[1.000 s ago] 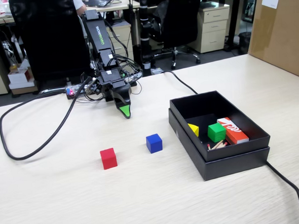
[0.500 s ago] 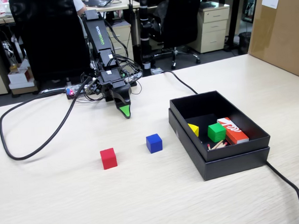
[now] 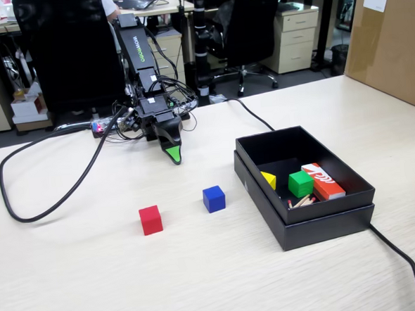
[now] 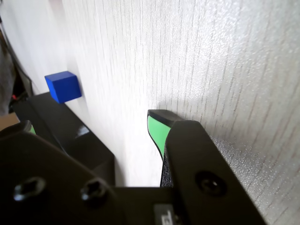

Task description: Put the red cube on top of the blue cube

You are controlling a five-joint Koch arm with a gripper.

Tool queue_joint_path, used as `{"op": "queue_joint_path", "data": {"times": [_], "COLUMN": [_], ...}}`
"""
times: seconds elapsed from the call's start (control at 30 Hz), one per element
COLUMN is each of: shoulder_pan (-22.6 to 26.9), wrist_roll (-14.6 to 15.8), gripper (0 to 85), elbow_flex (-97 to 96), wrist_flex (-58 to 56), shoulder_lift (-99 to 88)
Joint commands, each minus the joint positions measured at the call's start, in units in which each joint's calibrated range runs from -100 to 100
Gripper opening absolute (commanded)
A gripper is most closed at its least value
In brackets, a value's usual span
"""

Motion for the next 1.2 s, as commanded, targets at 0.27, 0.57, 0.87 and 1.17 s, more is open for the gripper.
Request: {"op": "queue_joint_path", "data": {"times": [0.27,0.57,0.87,1.17], "shoulder_pan": [-0.6,-3.3,-5.4,-6.1], "wrist_roll": [0.1,0.0,-0.4,-0.3], "gripper": [47.7,47.7,47.6,47.2], "elbow_flex": [1.9,19.8,38.1,71.6], "wrist_flex": [-5.4,-27.8,-40.2,-58.4], "shoulder_lift": [-1.7,-1.7,3.5,31.8]}}
